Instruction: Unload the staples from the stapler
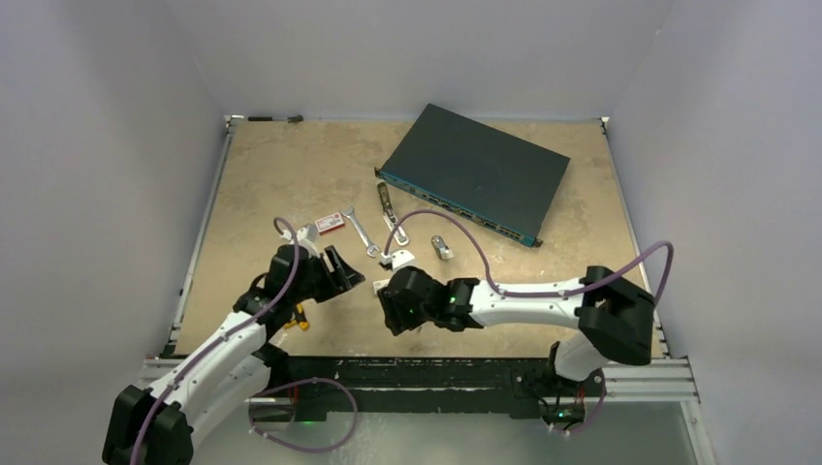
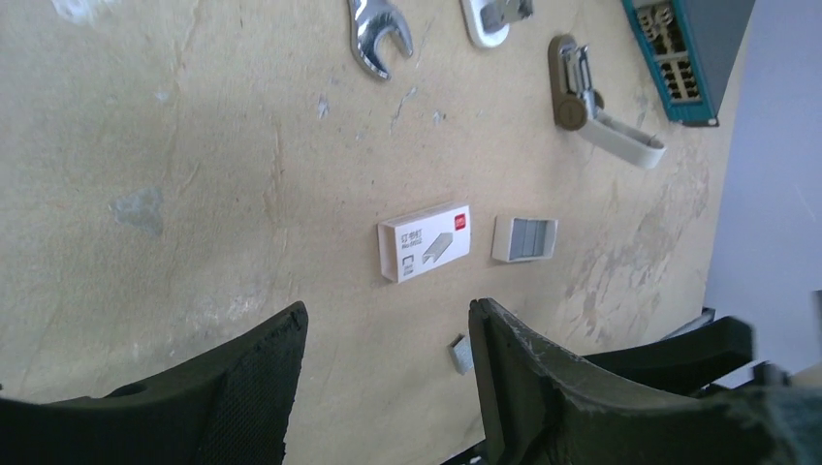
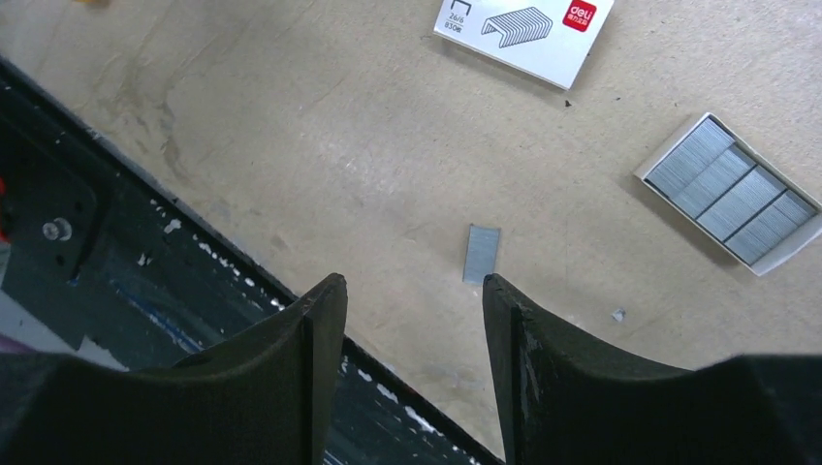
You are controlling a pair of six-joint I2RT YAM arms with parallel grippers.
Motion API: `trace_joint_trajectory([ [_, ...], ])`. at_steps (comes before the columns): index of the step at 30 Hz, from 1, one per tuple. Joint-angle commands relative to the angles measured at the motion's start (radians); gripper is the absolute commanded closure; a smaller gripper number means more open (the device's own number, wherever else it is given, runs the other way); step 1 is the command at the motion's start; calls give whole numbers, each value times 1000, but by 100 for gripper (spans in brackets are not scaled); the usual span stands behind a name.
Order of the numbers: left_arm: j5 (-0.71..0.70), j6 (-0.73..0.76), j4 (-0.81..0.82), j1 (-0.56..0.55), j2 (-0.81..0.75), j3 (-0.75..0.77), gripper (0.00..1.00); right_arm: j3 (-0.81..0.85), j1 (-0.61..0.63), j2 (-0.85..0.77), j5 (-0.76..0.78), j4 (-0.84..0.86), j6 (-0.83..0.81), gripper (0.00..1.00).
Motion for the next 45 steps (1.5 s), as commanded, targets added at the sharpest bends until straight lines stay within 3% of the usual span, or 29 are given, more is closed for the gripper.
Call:
trace_joint_trajectory([
  [1, -113, 49, -155, 6, -33, 151, 39, 95, 25, 61, 106, -102, 72, 43],
  [7, -187, 116, -286, 6, -80, 282, 39, 154, 38, 137, 174, -201, 104, 46],
  [14, -224, 172, -350, 6, -101, 374, 39, 170, 38, 172, 152, -245, 91, 55],
  [25, -231, 198, -358, 6, -111, 387, 39, 179, 38, 207, 113, -236, 64, 61],
  [33, -224, 197, -344, 6, -109, 375, 39, 211, 38, 240, 139, -255, 48, 75],
  [45, -210, 199, -327, 6, -109, 366, 39, 226, 39, 257, 159, -302, 51, 62],
])
